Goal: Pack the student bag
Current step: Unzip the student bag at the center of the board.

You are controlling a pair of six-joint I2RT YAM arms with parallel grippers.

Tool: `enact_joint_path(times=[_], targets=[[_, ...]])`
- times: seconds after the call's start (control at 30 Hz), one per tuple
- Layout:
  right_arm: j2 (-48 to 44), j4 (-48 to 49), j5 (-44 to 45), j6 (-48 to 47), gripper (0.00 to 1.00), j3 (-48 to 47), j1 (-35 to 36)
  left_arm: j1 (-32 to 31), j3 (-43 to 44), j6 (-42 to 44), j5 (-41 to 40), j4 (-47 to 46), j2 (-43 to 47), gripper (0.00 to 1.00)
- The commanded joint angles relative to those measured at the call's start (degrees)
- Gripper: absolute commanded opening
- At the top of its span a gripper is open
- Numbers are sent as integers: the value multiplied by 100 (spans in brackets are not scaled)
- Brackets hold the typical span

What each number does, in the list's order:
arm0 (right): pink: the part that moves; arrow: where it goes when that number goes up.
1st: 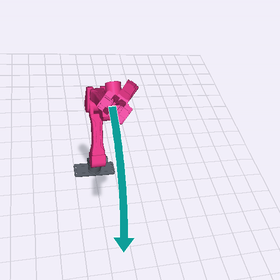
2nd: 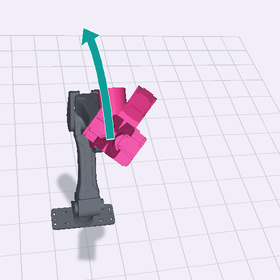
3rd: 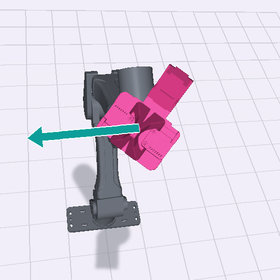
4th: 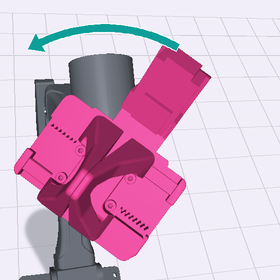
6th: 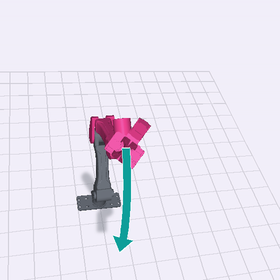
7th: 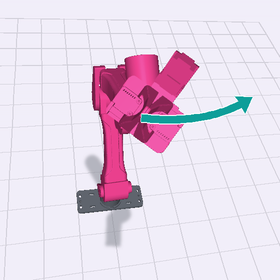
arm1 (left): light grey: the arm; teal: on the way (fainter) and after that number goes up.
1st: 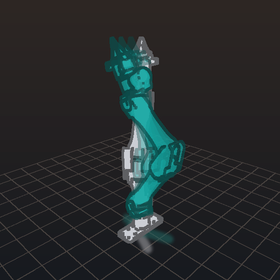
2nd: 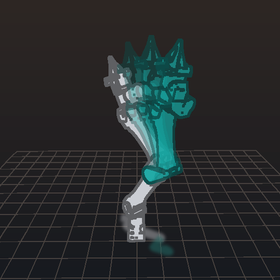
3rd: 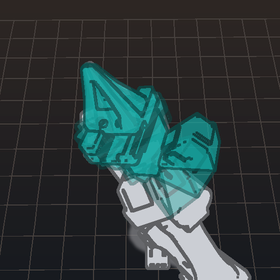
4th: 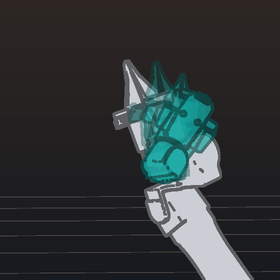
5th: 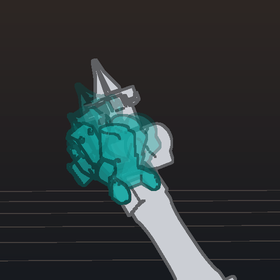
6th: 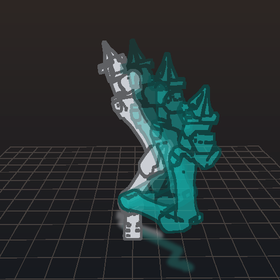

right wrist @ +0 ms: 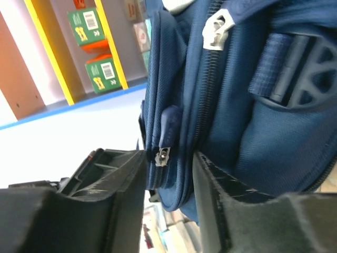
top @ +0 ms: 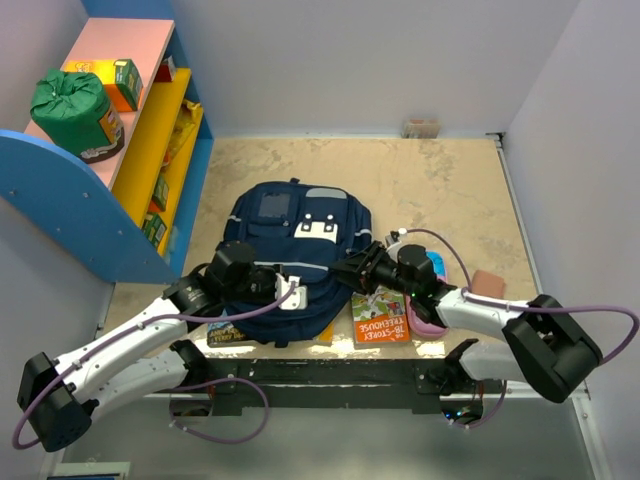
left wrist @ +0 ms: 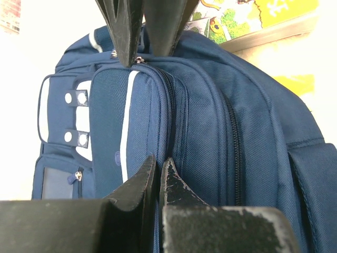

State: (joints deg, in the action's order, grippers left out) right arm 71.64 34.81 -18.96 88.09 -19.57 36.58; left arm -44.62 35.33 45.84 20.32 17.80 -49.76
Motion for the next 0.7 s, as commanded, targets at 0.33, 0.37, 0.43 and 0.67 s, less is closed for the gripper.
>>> enact_joint_path(times=[0.33, 0.37, 0.43, 0.67], targets=[[-238, -140, 824, -160, 38, -292, -379, -12, 184, -216, 631, -102, 98, 0], [-273, -437, 833, -387, 41, -449, -406, -12, 193, -225, 658, -93, 98, 0], [-422, -990, 981, -678, 42, -765, -485, -20, 193, -286, 667, -102, 107, 0], [-230, -1301, 824, -1031, 40, -1022, -485, -12, 88, -295, 675, -181, 186, 0]])
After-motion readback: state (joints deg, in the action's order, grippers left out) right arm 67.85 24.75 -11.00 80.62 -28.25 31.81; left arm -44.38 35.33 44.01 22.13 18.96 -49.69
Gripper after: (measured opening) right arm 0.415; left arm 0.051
